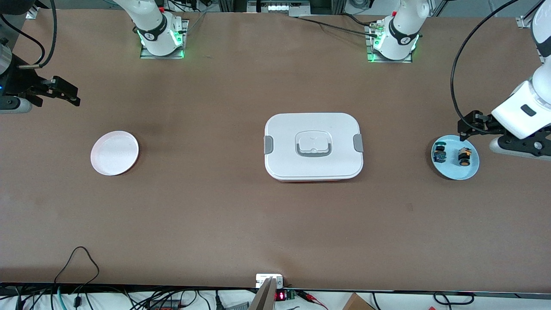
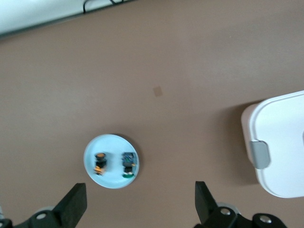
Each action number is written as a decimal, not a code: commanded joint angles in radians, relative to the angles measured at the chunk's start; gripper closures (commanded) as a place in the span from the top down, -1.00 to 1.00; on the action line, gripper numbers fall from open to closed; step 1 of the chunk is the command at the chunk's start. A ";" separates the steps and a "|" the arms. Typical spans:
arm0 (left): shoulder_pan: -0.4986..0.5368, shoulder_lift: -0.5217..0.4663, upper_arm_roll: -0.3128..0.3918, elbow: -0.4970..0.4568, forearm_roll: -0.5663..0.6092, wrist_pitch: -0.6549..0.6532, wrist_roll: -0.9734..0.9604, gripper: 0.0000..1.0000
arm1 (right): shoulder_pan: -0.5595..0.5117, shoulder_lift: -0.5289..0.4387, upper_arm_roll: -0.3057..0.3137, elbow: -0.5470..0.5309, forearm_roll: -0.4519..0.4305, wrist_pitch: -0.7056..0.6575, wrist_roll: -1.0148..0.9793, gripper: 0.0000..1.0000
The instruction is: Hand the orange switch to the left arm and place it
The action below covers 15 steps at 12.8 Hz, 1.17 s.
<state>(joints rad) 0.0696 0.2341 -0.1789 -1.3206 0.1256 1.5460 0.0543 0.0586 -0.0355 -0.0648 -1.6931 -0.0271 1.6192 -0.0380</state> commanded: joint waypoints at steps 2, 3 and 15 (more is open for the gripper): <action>-0.099 -0.191 0.177 -0.274 -0.125 0.103 0.010 1.00 | -0.008 -0.007 0.003 0.009 0.016 -0.019 0.006 1.00; -0.099 -0.223 0.179 -0.325 -0.124 0.127 0.021 1.00 | -0.008 -0.009 0.003 0.009 0.016 -0.019 0.006 1.00; -0.085 -0.173 0.164 -0.243 -0.127 0.100 0.016 1.00 | -0.006 -0.007 0.005 0.009 0.015 -0.022 0.004 1.00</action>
<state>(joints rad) -0.0203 0.0403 -0.0196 -1.5937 0.0185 1.6491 0.0625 0.0581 -0.0355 -0.0649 -1.6929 -0.0243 1.6141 -0.0381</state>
